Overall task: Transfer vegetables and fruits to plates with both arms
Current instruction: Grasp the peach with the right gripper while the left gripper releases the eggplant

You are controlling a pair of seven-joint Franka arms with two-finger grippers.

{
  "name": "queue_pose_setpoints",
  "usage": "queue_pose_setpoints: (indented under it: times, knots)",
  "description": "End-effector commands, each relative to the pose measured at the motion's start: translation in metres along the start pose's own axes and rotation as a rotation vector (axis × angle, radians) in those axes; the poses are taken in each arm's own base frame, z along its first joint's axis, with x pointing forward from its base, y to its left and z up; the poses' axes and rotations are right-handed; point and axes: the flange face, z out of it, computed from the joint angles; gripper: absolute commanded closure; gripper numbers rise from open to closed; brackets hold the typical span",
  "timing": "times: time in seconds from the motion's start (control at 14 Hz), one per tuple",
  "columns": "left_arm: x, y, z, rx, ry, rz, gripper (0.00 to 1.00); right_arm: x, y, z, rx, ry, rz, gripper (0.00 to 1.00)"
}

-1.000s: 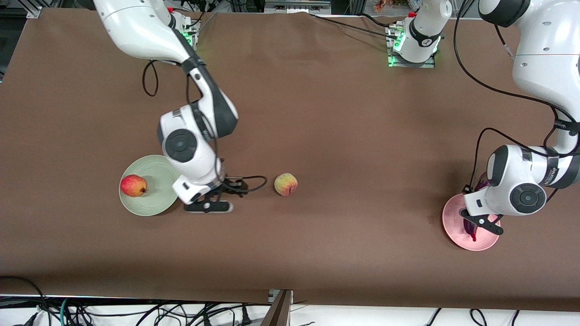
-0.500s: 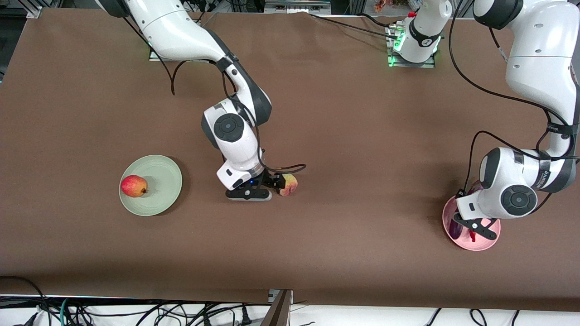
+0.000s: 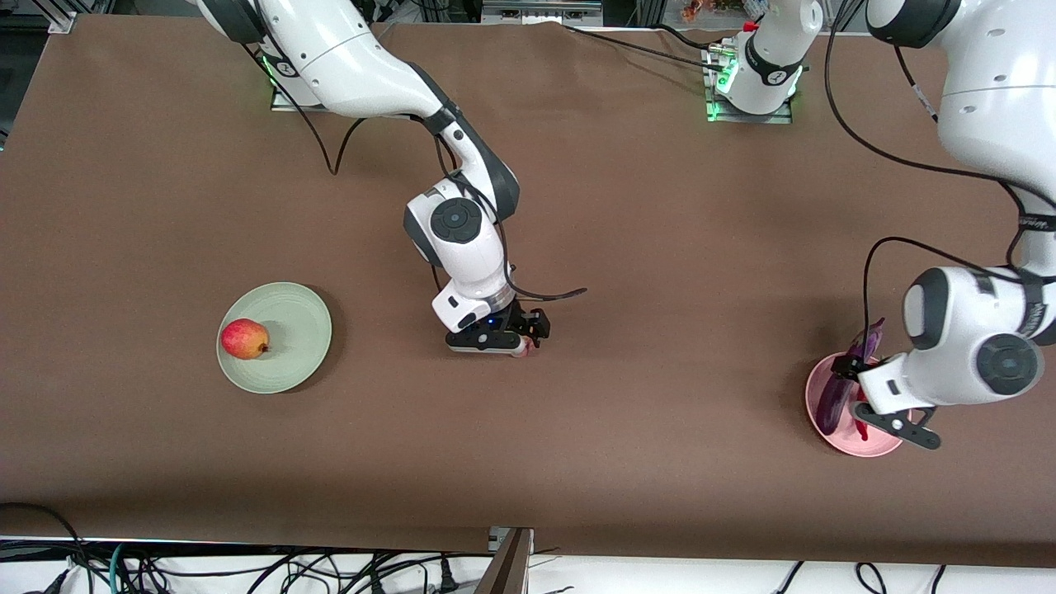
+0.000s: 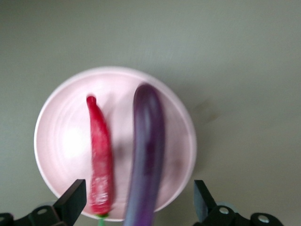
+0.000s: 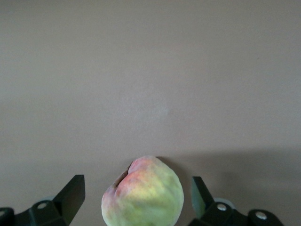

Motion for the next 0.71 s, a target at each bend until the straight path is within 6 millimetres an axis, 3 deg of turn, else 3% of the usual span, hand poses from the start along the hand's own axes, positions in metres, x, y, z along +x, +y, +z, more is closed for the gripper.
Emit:
queue_pose_setpoints:
  times: [0.0,0.07,0.21,0.29,0.43,0.57,0.64]
  knots:
    - [-0.011,0.019,-0.078,-0.115,0.086,-0.249,0.00,-0.002,-0.003,0.007,-0.007,0.029,-0.005,0.00]
    - [-0.011,0.034,-0.100,-0.116,0.084,-0.318,0.00,-0.003,-0.002,0.010,-0.008,0.028,-0.005,0.00]
    - [-0.036,0.066,-0.148,-0.155,-0.071,-0.369,0.00,-0.009,-0.004,0.020,0.005,0.039,-0.013,0.00]
    - [-0.052,0.073,-0.162,-0.155,-0.157,-0.357,0.00,-0.010,-0.003,0.023,0.013,0.046,-0.014,0.01]
    - [-0.058,0.076,-0.215,-0.128,-0.089,-0.343,0.00,-0.012,-0.004,0.026,0.013,0.044,0.000,0.00]
    - [-0.062,0.074,-0.235,-0.023,-0.073,-0.330,0.00,-0.017,-0.006,0.030,0.013,0.043,-0.006,0.00]
    - [-0.057,0.083,-0.247,0.021,-0.050,-0.306,0.00,-0.016,-0.004,0.032,0.013,0.049,-0.005,0.00]
